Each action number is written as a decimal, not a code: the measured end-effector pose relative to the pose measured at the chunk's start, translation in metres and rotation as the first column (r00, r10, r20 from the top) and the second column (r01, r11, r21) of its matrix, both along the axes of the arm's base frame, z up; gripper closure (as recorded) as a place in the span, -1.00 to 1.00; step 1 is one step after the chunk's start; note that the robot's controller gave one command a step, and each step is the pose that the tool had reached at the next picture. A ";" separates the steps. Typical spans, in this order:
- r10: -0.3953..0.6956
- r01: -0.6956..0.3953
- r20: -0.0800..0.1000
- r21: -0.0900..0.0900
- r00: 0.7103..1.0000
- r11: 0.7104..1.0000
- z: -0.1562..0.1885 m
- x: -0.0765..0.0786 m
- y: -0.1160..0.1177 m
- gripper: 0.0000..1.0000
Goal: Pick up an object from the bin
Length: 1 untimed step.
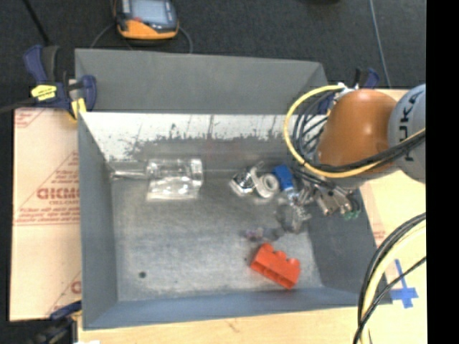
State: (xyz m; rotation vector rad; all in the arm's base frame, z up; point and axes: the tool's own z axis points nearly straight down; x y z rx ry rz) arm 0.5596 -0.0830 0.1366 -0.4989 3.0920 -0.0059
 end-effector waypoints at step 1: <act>0.000 0.000 -0.006 0.001 1.000 1.000 -0.004 -0.001 0.000 -1.00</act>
Offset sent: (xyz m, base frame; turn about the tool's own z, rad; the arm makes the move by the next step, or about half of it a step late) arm 0.0000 0.0000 0.0000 0.0000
